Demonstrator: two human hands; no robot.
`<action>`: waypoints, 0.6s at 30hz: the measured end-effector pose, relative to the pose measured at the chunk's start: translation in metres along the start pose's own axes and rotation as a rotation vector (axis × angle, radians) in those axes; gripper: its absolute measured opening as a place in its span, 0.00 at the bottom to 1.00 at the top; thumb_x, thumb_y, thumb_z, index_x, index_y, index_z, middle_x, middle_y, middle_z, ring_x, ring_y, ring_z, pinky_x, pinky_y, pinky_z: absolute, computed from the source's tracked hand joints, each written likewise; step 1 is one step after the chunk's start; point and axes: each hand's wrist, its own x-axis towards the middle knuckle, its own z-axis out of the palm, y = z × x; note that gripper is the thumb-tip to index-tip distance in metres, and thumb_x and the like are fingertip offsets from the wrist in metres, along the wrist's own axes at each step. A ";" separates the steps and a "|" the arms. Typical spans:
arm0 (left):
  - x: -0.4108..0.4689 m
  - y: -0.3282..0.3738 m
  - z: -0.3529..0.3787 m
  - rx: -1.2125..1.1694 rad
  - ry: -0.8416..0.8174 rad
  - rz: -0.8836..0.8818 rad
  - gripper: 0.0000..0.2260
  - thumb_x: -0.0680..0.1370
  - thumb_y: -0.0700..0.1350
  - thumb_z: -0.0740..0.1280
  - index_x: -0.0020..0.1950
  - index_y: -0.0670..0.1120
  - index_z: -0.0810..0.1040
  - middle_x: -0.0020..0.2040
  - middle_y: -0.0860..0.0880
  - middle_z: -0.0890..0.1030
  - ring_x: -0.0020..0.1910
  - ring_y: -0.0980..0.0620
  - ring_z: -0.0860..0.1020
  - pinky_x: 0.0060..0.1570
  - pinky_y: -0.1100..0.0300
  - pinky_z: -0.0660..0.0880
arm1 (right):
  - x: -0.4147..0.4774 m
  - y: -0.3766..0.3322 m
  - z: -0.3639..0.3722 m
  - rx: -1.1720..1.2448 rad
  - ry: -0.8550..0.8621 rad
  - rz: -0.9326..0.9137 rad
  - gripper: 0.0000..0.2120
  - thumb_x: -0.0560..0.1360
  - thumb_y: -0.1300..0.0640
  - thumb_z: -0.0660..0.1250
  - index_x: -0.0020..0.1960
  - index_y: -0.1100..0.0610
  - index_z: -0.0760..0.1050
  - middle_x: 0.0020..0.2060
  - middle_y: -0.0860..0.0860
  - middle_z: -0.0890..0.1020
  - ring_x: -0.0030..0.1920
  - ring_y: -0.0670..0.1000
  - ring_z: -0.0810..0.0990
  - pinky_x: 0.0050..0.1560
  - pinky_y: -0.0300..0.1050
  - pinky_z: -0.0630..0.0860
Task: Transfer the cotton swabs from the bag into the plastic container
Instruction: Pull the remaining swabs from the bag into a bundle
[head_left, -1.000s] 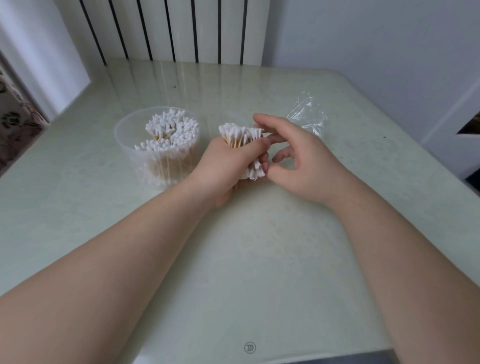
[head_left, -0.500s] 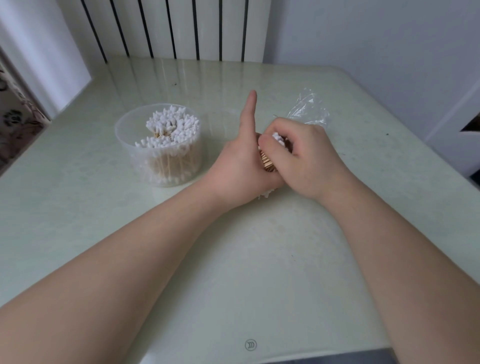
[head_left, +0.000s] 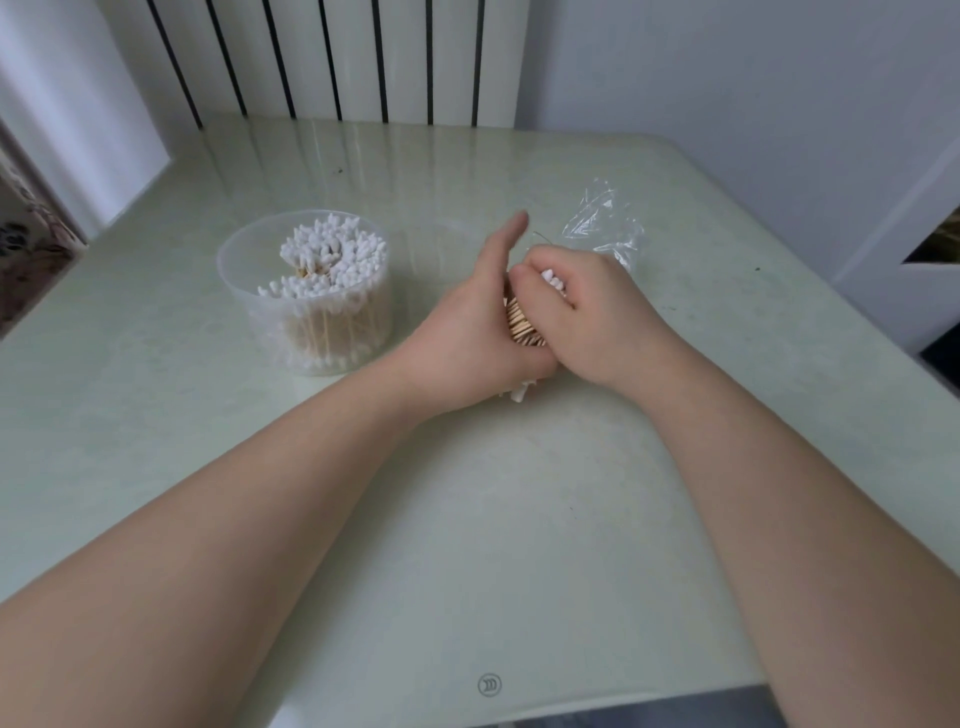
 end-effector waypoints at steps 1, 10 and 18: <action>-0.001 0.001 -0.002 -0.040 -0.031 -0.001 0.44 0.72 0.34 0.74 0.81 0.52 0.55 0.50 0.49 0.82 0.35 0.47 0.84 0.37 0.57 0.80 | 0.000 0.000 0.000 0.036 -0.003 0.016 0.14 0.81 0.52 0.60 0.37 0.52 0.74 0.29 0.48 0.78 0.31 0.49 0.77 0.30 0.44 0.71; 0.005 0.006 0.000 -0.642 0.217 -0.192 0.23 0.84 0.63 0.52 0.70 0.52 0.74 0.66 0.46 0.80 0.63 0.47 0.81 0.67 0.42 0.75 | 0.009 0.004 0.012 0.154 0.352 0.201 0.15 0.80 0.51 0.55 0.39 0.56 0.72 0.30 0.47 0.77 0.37 0.54 0.78 0.37 0.44 0.72; 0.006 0.008 0.010 -0.595 0.461 -0.128 0.23 0.86 0.57 0.50 0.63 0.48 0.80 0.56 0.46 0.86 0.56 0.45 0.84 0.62 0.41 0.78 | 0.010 -0.006 0.032 0.365 0.268 0.250 0.17 0.77 0.47 0.54 0.36 0.34 0.77 0.29 0.38 0.77 0.38 0.52 0.78 0.41 0.45 0.69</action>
